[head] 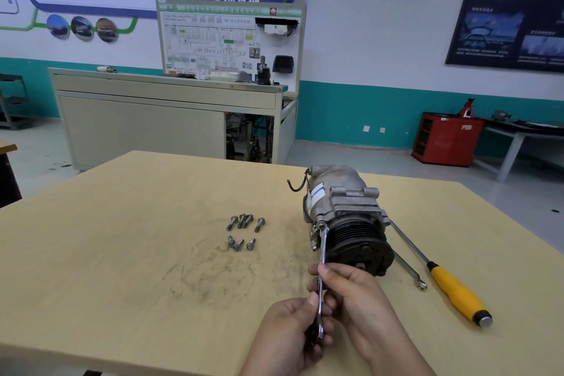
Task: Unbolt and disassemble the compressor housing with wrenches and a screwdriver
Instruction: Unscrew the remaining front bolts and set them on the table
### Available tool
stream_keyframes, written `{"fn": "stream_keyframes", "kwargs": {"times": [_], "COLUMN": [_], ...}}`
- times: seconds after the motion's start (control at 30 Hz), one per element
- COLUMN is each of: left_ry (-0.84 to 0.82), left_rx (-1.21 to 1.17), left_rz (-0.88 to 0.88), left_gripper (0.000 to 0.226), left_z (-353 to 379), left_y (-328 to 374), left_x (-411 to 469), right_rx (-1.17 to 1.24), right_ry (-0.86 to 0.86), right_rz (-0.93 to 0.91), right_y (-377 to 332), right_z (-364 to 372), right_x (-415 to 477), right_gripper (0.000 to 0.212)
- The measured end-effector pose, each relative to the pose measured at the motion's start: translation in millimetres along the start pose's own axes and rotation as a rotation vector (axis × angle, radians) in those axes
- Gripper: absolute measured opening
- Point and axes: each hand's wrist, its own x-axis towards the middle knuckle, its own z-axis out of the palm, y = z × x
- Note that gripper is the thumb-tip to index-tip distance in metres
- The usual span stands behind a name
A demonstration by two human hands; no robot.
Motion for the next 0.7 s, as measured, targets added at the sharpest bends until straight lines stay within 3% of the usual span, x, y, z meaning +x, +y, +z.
{"fn": "stream_keyframes", "kwargs": {"times": [0.33, 0.7], "left_ry": [0.136, 0.183], "left_rx": [0.442, 0.489], "left_rz": [0.274, 0.278], "left_gripper": [0.022, 0.025], "left_z": [2.2, 6.0], "left_y": [-4.4, -7.9], "left_x": [0.3, -5.7], "right_rx": [-0.043, -0.086], "right_ry": [0.048, 0.027], "right_rz": [-0.044, -0.034], "right_y": [-5.7, -0.3], "right_z": [-1.7, 0.4], "right_x": [4.0, -2.4], "right_gripper": [0.021, 0.029]}}
